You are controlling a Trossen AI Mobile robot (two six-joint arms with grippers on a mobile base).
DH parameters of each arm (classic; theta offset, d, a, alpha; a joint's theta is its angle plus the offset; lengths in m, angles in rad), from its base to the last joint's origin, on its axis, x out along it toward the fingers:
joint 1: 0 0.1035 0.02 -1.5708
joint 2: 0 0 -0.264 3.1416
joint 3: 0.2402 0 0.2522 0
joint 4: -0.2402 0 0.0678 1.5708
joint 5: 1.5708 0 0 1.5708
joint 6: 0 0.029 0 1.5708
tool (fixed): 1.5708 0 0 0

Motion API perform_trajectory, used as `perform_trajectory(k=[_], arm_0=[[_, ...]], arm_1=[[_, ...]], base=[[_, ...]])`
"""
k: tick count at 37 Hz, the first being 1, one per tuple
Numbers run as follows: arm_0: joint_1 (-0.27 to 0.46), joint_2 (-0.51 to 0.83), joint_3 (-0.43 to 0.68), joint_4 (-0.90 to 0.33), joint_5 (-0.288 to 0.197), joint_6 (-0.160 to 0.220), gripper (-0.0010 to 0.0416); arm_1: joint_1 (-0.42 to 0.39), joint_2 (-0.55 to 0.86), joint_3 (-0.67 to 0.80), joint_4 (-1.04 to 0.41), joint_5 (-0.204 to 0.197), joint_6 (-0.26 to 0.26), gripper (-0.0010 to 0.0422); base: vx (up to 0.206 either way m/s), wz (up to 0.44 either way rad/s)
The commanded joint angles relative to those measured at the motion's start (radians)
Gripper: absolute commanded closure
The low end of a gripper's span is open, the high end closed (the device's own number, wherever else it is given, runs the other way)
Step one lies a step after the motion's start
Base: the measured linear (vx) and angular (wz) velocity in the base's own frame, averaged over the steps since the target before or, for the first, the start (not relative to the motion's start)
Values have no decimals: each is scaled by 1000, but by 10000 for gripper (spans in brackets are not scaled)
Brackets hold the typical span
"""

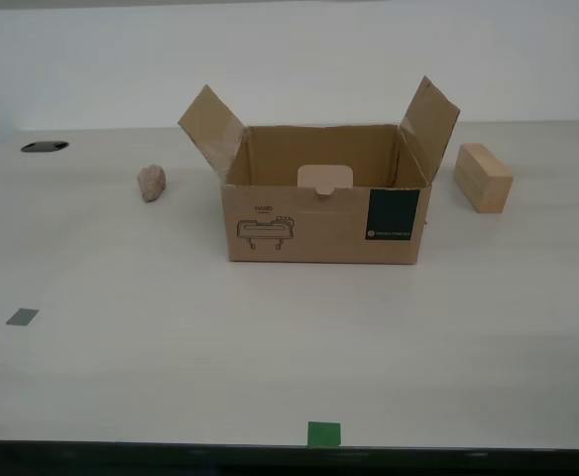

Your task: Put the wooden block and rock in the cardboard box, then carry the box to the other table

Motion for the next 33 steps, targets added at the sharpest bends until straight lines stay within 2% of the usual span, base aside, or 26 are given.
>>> perform_trajectory(k=[1, 22, 27, 33], arm_0=[[1, 0, 1, 3, 1, 3, 405], [1, 0, 1, 3, 1, 3, 405], [1, 0, 1, 3, 1, 3, 405], [1, 0, 1, 3, 1, 3, 389]], arm_1=[[0, 0, 0, 4, -2, -3, 412], [0, 0, 0, -44, -1, -3, 409], [0, 0, 0, -44, -1, -3, 378], [0, 0, 0, -44, -1, -2, 317]], base=[[0, 0], [0, 0], [0, 0], [0, 0]])
